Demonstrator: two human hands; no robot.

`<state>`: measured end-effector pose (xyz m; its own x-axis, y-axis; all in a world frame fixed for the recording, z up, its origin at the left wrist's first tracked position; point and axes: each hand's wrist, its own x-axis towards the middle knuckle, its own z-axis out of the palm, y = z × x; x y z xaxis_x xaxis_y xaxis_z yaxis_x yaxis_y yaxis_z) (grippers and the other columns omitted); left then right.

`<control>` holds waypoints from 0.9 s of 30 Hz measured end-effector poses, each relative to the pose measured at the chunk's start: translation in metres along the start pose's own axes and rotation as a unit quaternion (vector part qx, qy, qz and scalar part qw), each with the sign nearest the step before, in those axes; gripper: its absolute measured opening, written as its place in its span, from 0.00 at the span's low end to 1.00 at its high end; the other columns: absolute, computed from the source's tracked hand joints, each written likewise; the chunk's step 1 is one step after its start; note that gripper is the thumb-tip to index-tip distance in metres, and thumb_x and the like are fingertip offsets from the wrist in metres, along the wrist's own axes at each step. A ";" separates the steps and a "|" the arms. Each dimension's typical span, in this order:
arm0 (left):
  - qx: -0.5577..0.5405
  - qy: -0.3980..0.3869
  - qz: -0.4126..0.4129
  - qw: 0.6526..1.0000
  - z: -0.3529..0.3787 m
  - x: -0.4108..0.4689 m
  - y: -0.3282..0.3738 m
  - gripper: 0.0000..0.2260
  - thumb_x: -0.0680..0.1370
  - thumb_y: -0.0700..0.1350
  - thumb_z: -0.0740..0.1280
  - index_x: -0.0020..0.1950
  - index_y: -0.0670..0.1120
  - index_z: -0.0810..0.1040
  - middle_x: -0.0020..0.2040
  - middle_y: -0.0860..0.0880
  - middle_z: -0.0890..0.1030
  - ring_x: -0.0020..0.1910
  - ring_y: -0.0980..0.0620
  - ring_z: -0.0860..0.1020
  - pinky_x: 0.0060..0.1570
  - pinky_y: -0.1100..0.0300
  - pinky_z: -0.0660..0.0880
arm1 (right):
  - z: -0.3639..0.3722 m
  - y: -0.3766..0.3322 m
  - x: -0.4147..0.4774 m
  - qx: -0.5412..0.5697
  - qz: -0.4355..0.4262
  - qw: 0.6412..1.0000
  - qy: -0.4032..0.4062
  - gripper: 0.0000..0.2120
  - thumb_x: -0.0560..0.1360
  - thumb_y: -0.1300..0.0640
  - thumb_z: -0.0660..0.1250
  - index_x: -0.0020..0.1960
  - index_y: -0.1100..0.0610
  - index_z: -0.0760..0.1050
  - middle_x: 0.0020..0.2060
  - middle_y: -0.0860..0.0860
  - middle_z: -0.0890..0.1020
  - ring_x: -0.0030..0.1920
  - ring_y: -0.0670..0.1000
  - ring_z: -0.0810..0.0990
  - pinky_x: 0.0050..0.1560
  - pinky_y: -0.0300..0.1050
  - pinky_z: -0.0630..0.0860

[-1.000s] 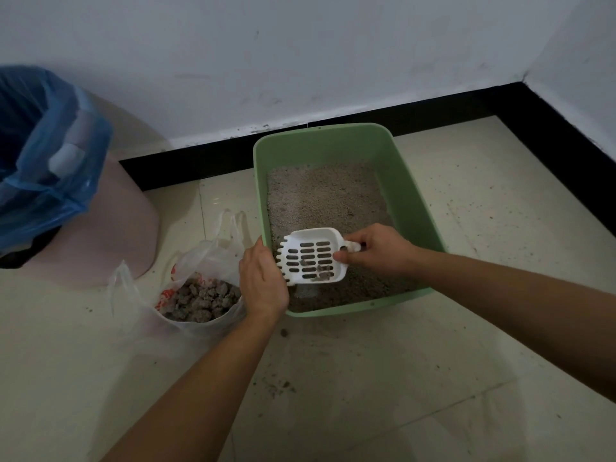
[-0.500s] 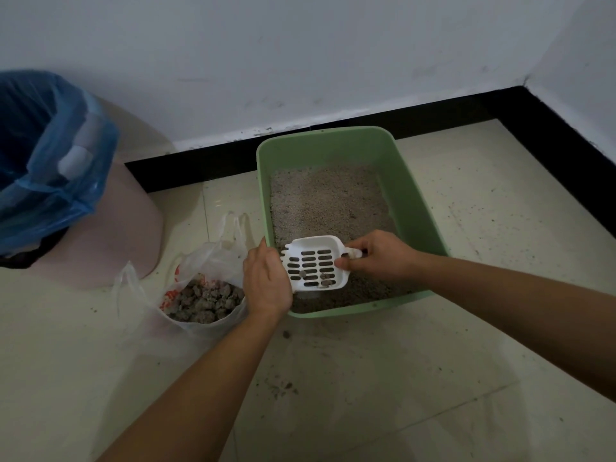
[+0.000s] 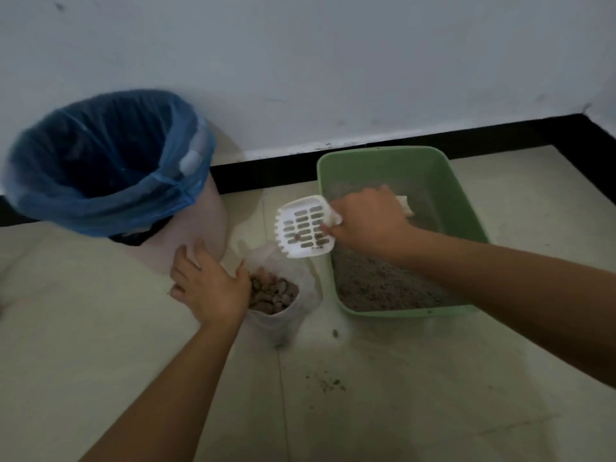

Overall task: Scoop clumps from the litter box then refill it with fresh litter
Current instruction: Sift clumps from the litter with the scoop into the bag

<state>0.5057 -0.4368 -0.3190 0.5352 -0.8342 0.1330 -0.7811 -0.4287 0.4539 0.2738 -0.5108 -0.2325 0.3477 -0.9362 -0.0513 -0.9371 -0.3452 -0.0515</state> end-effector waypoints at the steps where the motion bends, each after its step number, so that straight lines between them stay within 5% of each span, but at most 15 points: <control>1: -0.029 -0.017 -0.018 0.999 -0.003 0.001 -0.005 0.35 0.70 0.43 0.72 0.74 0.43 0.62 0.73 0.39 0.61 0.67 0.36 0.64 0.60 0.42 0.67 | 0.001 -0.020 0.003 -0.080 -0.061 0.995 0.013 0.10 0.77 0.45 0.65 0.50 0.50 0.79 0.39 0.49 0.81 0.44 0.53 0.78 0.57 0.52 0.70; 4: -0.109 -0.030 -0.027 0.993 -0.011 0.002 -0.014 0.33 0.72 0.32 0.65 0.75 0.44 0.60 0.71 0.40 0.61 0.59 0.35 0.73 0.52 0.47 0.73 | 0.025 -0.077 -0.001 -0.330 -0.295 0.897 -0.001 0.01 0.74 0.59 0.69 0.43 0.55 0.78 0.36 0.52 0.78 0.38 0.54 0.73 0.42 0.49 0.67; 8: -0.137 -0.016 -0.025 0.990 -0.014 0.003 -0.013 0.30 0.72 0.29 0.63 0.74 0.43 0.64 0.69 0.40 0.64 0.56 0.36 0.75 0.50 0.48 0.73 | 0.039 -0.092 0.006 -0.415 -0.350 0.839 0.038 0.08 0.77 0.57 0.64 0.41 0.55 0.77 0.32 0.51 0.76 0.35 0.52 0.68 0.38 0.50 0.58; 12: -0.142 -0.012 -0.006 0.990 -0.014 0.004 -0.014 0.29 0.72 0.29 0.63 0.72 0.44 0.65 0.68 0.42 0.65 0.55 0.38 0.75 0.47 0.51 0.74 | 0.034 -0.077 0.006 -0.335 -0.327 0.882 0.061 0.05 0.76 0.58 0.65 0.47 0.58 0.78 0.36 0.53 0.79 0.38 0.54 0.73 0.41 0.49 0.64; 16: -0.096 0.011 -0.002 0.995 -0.014 0.005 -0.009 0.27 0.71 0.32 0.65 0.70 0.42 0.68 0.66 0.40 0.68 0.59 0.38 0.73 0.48 0.49 0.72 | 0.025 -0.053 0.004 -0.049 -0.084 0.995 0.000 0.12 0.78 0.43 0.64 0.52 0.50 0.80 0.37 0.47 0.82 0.39 0.49 0.78 0.50 0.46 0.75; 19: -0.026 0.043 0.068 0.996 -0.009 -0.001 0.009 0.25 0.70 0.39 0.68 0.66 0.41 0.71 0.65 0.38 0.70 0.60 0.37 0.69 0.56 0.44 0.66 | 0.013 -0.005 -0.003 0.156 0.080 0.985 0.003 0.15 0.77 0.38 0.64 0.52 0.47 0.83 0.29 0.42 0.79 0.26 0.40 0.77 0.27 0.34 0.73; 24: -0.109 -0.037 0.206 0.972 0.018 -0.022 0.053 0.18 0.78 0.45 0.62 0.67 0.42 0.71 0.61 0.43 0.74 0.59 0.43 0.73 0.59 0.48 0.72 | -0.004 0.082 -0.042 0.033 0.121 0.992 -0.020 0.17 0.78 0.38 0.63 0.58 0.47 0.81 0.24 0.44 0.73 0.24 0.41 0.72 0.25 0.34 0.63; 27: -0.140 -0.154 0.156 0.966 0.046 -0.036 0.075 0.17 0.82 0.47 0.58 0.67 0.39 0.72 0.58 0.40 0.76 0.59 0.40 0.74 0.58 0.50 0.72 | 0.004 0.110 -0.062 -0.072 0.101 0.990 -0.072 0.18 0.77 0.34 0.60 0.52 0.44 0.82 0.26 0.45 0.75 0.27 0.43 0.73 0.33 0.38 0.70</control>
<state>0.4127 -0.4550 -0.3307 0.1326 -0.9897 0.0534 -0.7483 -0.0646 0.6602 0.1488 -0.4901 -0.2390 0.1440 -0.9717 -0.1873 -0.9791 -0.1675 0.1158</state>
